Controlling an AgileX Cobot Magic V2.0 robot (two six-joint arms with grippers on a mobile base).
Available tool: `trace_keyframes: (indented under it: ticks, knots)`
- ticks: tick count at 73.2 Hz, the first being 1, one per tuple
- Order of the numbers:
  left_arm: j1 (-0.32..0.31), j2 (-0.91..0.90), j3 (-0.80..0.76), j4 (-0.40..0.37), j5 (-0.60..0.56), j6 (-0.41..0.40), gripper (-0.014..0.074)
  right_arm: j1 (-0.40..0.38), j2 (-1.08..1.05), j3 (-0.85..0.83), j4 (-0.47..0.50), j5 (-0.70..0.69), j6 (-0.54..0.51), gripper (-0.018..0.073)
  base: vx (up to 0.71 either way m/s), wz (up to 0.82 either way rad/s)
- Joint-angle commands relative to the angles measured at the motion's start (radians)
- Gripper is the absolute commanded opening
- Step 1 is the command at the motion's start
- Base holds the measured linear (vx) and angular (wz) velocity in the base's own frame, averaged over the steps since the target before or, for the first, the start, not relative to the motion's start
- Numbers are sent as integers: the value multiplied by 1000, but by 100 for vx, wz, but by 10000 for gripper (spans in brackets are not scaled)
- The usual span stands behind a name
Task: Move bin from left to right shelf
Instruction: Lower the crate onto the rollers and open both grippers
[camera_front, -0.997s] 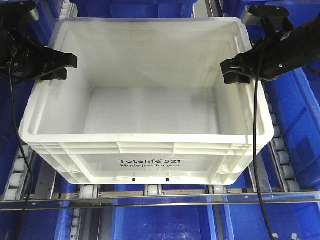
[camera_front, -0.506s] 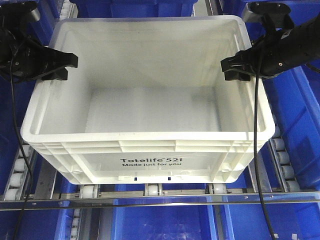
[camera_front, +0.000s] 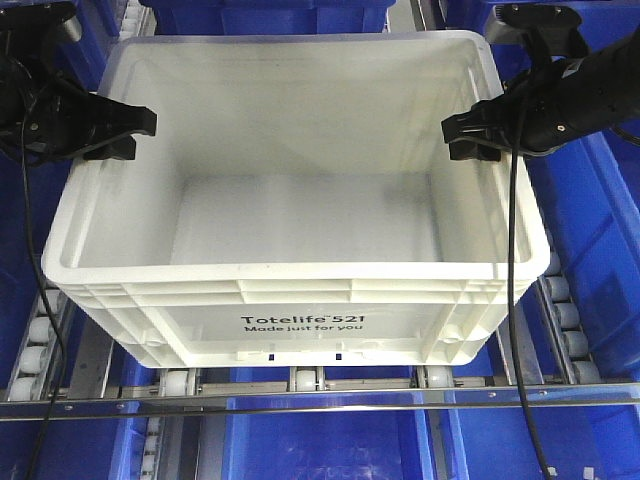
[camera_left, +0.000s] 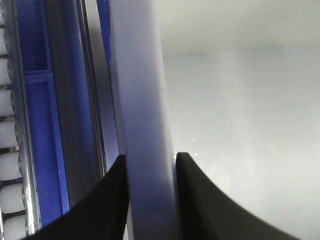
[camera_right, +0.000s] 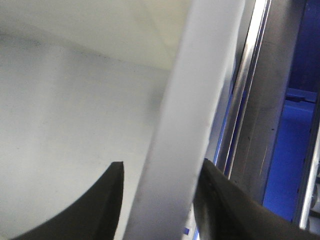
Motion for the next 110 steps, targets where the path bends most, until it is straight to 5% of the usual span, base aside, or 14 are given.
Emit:
trace_keyframes:
  ticks: [1, 18, 30, 96, 110]
  knots:
    - [-3, -6, -18, -25, -85, 44, 117, -1, -50, -43, -7, -145, -55, 199, 0, 0]
    - [-3, -6, -18, -25, -98, 55, 321, -1, -50, -43, -7, -146, -55, 484, 0, 0]
    - [-3, -14, -20, -25, -116, 55, 398, -1, -72, -44, -14, -146, -55, 589, 0, 0]
    - [-3, -163, -16, 27, -81, 55, 397, 0, -231, -38, -31, 22, 5, 591, 0, 0]
    - [-3, -236, 110, 27, -156, 55, 397, 0, -296, 97, 7, -102, 5, 576, 0, 0]
